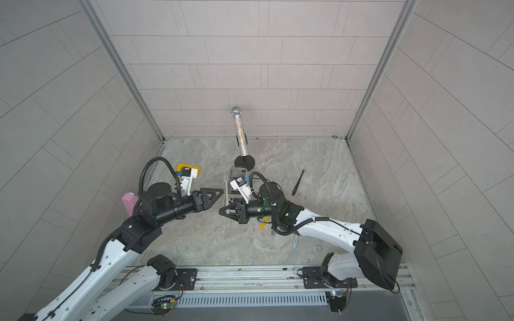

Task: Place the toothbrush into the toothbrush holder
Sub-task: Pick up the toothbrush from the center of the board.

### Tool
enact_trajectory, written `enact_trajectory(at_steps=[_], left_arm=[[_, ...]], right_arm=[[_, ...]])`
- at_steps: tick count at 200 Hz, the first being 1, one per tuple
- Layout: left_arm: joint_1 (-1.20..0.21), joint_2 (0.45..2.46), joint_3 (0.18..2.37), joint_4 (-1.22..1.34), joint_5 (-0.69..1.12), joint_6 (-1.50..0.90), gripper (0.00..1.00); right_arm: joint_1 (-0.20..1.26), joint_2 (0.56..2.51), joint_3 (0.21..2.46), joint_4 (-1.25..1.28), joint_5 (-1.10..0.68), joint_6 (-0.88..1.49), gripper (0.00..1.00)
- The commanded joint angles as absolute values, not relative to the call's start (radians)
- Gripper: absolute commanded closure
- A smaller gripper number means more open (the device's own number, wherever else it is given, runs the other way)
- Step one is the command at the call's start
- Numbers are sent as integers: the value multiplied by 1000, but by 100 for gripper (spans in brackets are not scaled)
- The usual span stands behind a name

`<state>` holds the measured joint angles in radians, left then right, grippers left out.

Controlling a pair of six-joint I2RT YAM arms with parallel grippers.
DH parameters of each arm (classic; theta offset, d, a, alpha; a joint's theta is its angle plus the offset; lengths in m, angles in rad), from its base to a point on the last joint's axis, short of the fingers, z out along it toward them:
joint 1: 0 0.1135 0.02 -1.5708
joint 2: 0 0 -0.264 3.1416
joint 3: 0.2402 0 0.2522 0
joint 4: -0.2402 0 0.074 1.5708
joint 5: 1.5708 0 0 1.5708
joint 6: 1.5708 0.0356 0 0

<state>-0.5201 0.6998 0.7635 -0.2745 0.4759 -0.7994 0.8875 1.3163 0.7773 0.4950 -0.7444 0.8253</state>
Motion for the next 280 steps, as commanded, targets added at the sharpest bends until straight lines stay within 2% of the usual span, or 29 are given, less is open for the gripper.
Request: enact_trajectory(at_steps=[1, 36, 78, 132, 149, 212, 241, 280], left_arm=[[-523, 686, 793, -320, 467, -758, 21], [-524, 710, 749, -153, 545, -836, 19], [-523, 742, 723, -15, 604, -914, 23], [-524, 769, 707, -7, 640, -899, 45], [-525, 770, 696, -1, 650, -895, 48], [-525, 770, 729, -144, 623, -778, 49], [-525, 813, 714, -90, 644, -792, 61], [-525, 840, 709, -34, 653, -804, 72]], right_arm=[[884, 1290, 762, 508, -756, 844, 98], [886, 1333, 772, 550, -785, 875, 98], [886, 1375, 778, 578, -811, 898, 98], [886, 1401, 803, 592, -825, 908, 97], [886, 1399, 808, 594, -827, 907, 97], [886, 1397, 821, 585, -836, 905, 97], [887, 1419, 828, 617, -855, 929, 97], [891, 1428, 833, 606, -872, 930, 97]])
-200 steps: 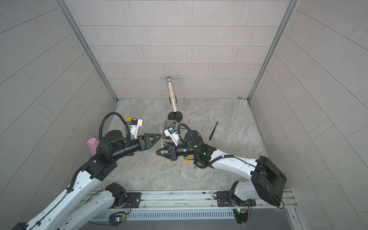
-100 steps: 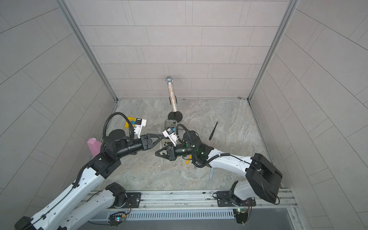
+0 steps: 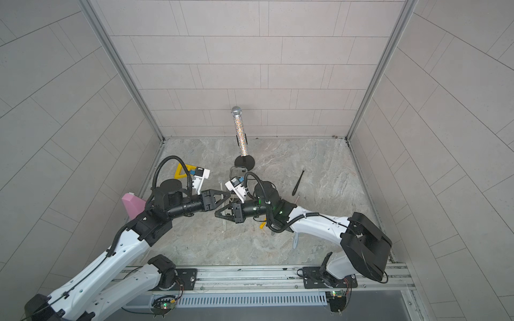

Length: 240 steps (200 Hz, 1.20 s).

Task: Place the toothbrush into the toothbrush holder
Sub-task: Pick up the toothbrush from the center of the board.

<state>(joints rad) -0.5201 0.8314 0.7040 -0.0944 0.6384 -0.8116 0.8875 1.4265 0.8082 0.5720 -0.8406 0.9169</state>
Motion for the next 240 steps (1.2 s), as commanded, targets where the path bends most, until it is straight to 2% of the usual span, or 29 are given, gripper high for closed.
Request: enact_trajectory(at_steps=[1, 73, 113, 187, 240], left_arm=[[-525, 841, 709, -34, 653, -804, 72], [-524, 850, 738, -76, 624, -760, 90], [-525, 847, 747, -93, 616, -751, 94], [-519, 801, 726, -108, 556, -769, 100], [-519, 737, 688, -56, 495, -833, 100]], right_arm=[[890, 1429, 833, 606, -873, 929, 97], [892, 1417, 813, 578, -899, 917, 97], [891, 1396, 787, 579, -887, 914, 97], [884, 1317, 742, 517, -826, 870, 90], [877, 1290, 726, 511, -808, 864, 88]])
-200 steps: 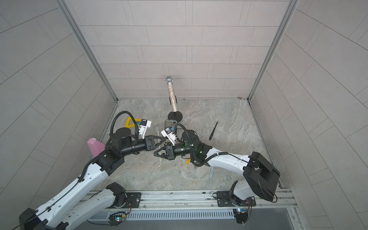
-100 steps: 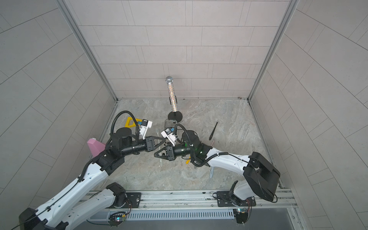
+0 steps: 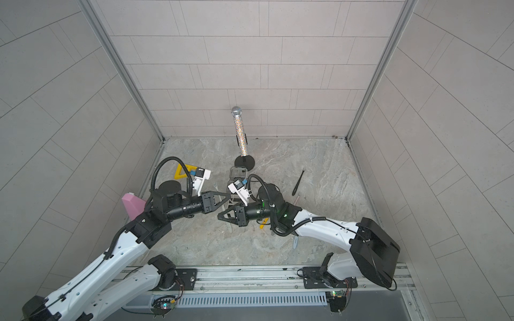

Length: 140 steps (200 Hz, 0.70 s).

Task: Place the toothbrush into the toothbrush holder
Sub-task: Pick up the toothbrush from the center of the board.

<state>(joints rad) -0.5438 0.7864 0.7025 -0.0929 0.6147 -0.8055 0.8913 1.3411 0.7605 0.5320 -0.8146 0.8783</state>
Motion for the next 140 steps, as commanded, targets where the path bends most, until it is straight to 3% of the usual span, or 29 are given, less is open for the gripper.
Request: enact_trajectory(at_steps=[1, 52, 75, 140], left_arm=[[-519, 736, 688, -56, 494, -833, 100], [-518, 710, 668, -54, 466, -853, 100], [-518, 708, 671, -61, 457, -851, 83], [-506, 725, 677, -34, 470, -862, 75]], right_arm=[[877, 1290, 726, 511, -808, 863, 88], [876, 1282, 723, 517, -817, 869, 91], [876, 1285, 723, 523, -834, 873, 93], [876, 1273, 699, 523, -844, 870, 94]])
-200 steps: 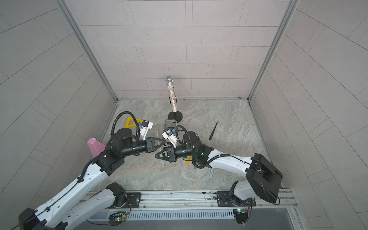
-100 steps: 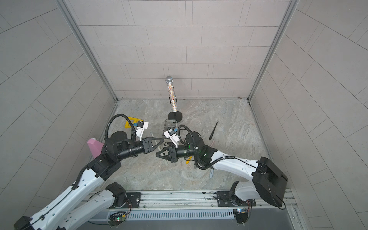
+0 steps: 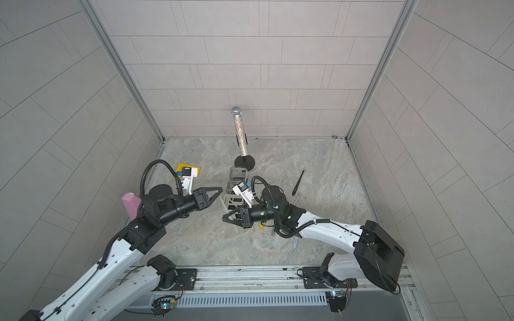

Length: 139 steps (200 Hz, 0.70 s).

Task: Place the toothbrush into the toothbrush holder
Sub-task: Pick up the toothbrush from the center of the board.

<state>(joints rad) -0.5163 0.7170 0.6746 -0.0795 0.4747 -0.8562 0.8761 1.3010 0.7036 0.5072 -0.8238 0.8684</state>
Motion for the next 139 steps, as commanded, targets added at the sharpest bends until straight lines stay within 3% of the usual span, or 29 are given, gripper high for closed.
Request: enact_trajectory(at_steps=[1, 32, 67, 93, 120, 139], left_arm=[[-506, 726, 676, -31, 472, -864, 75], [-506, 747, 648, 53, 503, -914, 75], [-506, 760, 631, 67, 497, -915, 97], [-506, 754, 640, 36, 480, -896, 99], [-506, 744, 679, -57, 451, -835, 100], [-507, 741, 712, -125, 416, -780, 100]], right_arm=[[876, 1273, 700, 524, -844, 870, 94], [876, 1282, 710, 528, -851, 871, 95], [876, 1306, 729, 532, -856, 871, 95], [876, 1315, 736, 529, -855, 867, 93], [873, 1312, 732, 498, -834, 848, 81], [866, 1303, 730, 450, -807, 822, 56]])
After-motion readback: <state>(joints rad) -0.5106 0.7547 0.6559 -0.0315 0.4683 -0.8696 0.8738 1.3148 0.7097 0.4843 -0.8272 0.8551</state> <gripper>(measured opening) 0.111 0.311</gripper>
